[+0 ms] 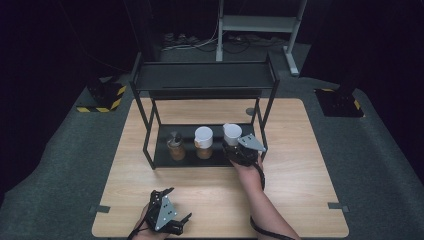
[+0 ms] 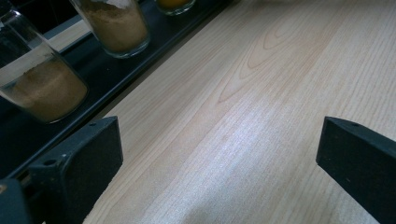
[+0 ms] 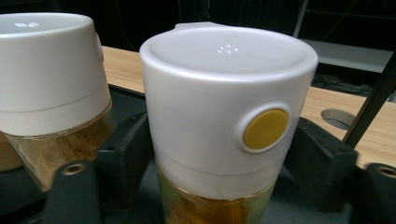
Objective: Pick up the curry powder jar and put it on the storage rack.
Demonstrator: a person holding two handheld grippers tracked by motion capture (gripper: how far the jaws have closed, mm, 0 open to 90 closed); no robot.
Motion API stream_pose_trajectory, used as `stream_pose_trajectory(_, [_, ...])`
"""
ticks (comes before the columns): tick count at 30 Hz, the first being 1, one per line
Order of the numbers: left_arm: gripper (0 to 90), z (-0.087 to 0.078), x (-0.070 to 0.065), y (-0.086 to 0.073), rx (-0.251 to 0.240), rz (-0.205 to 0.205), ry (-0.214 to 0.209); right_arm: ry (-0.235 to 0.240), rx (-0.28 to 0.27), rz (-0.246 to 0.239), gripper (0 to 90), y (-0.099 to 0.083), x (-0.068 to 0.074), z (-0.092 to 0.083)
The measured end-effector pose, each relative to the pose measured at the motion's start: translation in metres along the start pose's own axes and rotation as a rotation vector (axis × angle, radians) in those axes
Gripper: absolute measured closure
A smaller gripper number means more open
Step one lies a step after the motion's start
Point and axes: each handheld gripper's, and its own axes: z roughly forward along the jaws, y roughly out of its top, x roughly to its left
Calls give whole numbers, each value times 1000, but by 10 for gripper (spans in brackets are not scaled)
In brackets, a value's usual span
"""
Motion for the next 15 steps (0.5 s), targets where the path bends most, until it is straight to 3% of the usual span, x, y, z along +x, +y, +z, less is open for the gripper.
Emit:
stream_pose_trajectory(2, [8,0,0,0,0,0,0,-10,-4,12,158,1,2,-1])
stream_pose_trajectory(14, [8,0,-1,1,7,7,2,7,-18,14,75,7,0,-10])
stream_pose_trajectory(15, [8,0,-1,1,8,8,2,15,-22,11,38,9,0,-12])
